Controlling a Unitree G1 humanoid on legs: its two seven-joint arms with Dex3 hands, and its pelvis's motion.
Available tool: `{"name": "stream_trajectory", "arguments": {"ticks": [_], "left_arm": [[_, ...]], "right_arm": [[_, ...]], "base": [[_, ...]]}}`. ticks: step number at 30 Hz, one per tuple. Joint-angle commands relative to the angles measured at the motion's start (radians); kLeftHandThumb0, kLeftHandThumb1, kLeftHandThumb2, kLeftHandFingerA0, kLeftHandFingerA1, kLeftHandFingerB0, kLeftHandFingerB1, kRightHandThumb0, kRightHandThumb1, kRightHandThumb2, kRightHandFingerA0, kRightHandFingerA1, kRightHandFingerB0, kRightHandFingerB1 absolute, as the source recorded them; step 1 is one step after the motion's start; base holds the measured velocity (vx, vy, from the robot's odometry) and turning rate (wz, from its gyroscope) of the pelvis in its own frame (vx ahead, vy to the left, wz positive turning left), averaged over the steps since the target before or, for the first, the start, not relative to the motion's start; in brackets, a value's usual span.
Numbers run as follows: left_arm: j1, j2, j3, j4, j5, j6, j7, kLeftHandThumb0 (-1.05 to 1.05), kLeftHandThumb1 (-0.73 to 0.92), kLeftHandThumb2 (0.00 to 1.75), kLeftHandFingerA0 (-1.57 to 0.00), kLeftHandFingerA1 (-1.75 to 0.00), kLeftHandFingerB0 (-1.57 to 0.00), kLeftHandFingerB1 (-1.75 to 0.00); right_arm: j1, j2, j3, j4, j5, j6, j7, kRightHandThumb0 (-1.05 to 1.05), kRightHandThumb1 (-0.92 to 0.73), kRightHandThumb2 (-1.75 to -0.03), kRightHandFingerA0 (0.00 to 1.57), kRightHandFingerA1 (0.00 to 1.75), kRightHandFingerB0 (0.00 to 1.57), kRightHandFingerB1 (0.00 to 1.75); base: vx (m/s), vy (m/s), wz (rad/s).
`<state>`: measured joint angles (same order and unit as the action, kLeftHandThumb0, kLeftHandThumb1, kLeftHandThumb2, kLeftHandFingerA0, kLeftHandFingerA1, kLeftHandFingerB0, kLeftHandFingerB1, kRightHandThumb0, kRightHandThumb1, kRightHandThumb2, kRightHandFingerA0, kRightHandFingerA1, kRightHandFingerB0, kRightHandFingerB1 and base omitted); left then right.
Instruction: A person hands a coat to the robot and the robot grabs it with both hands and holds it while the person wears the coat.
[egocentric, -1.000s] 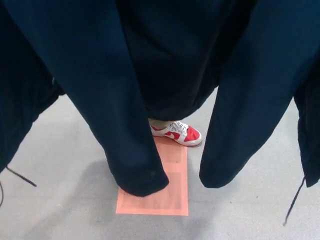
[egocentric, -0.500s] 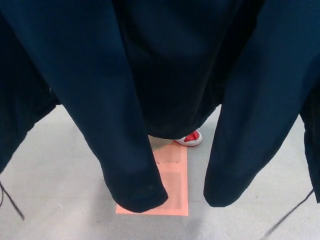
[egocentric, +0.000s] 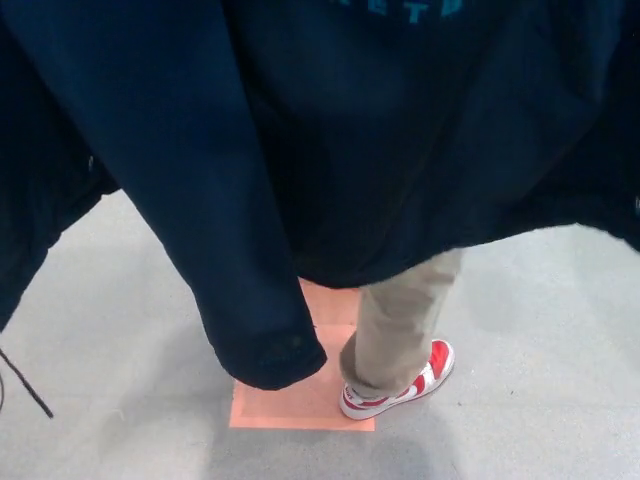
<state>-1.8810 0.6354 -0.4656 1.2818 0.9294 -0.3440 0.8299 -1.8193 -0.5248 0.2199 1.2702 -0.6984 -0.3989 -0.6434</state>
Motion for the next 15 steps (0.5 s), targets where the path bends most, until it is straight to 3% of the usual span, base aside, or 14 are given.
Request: {"name": "stream_trajectory", "arguments": {"ticks": [1,2,4,8,9,13,14,15], "left_arm": [[-0.056,0.057,0.011,0.021,-0.017,0.091,-0.057,-0.4,0.8,0.73,-0.99,-1.75,-0.77,-1.57],[-0.063,0.056,0.008,0.022,-0.014,0.093,-0.059,-0.4,0.82,0.65,-1.01,-1.75,-0.73,-1.61],[-0.073,0.055,0.003,0.024,-0.008,0.098,-0.056,-0.4,0.77,0.72,-0.99,-1.75,-0.78,-1.56],[-0.089,0.057,-0.006,0.028,-0.006,0.101,-0.062,-0.39,0.81,0.65,-1.0,-1.75,-0.71,-1.65],[-0.096,0.058,-0.006,0.029,-0.008,0.103,-0.075,-0.41,0.65,1.02,-1.28,-1.4,-0.9,-1.15],[-0.114,0.062,-0.02,0.031,0.004,0.112,-0.085,-0.43,0.64,1.0,-1.29,-1.42,-0.91,-1.17],[-0.119,0.063,-0.022,0.031,0.003,0.113,-0.096,-0.43,0.79,0.67,-1.02,-1.69,-0.83,-1.48],[-0.122,0.063,-0.024,0.032,0.003,0.114,-0.1,-0.43,0.79,0.67,-1.02,-1.69,-0.83,-1.48]], "right_arm": [[-0.053,-0.069,-0.009,0.023,0.022,0.089,-0.001,-0.37,-0.84,-0.66,0.99,1.75,0.78,1.66],[-0.058,-0.069,-0.008,0.024,0.023,0.094,0.004,-0.37,-0.84,-0.66,0.99,1.75,0.77,1.67],[-0.068,-0.068,-0.008,0.028,0.025,0.101,0.012,-0.37,-0.85,-0.66,0.99,1.75,0.76,1.69],[-0.082,-0.062,0.002,0.032,0.016,0.106,0.014,-0.37,-0.85,-0.66,0.99,1.75,0.76,1.69],[-0.086,-0.062,0.006,0.032,0.013,0.103,0.01,-0.36,-0.84,-0.66,0.99,1.75,0.76,1.69],[-0.098,-0.06,0.009,0.035,0.016,0.099,0.013,-0.36,-0.84,-0.66,1.0,1.75,0.75,1.71],[-0.1,-0.06,0.014,0.035,0.011,0.104,0.006,-0.36,-0.85,-0.66,1.0,1.75,0.75,1.68],[-0.102,-0.06,0.016,0.036,0.009,0.105,0.003,-0.36,-0.85,-0.66,1.0,1.75,0.75,1.68]], "base": [[0.0,0.0,0.0],[0.0,0.0,0.0],[0.0,0.0,0.0],[0.0,0.0,0.0],[0.0,0.0,0.0],[0.0,0.0,0.0],[0.0,0.0,0.0],[0.0,0.0,0.0]]}}
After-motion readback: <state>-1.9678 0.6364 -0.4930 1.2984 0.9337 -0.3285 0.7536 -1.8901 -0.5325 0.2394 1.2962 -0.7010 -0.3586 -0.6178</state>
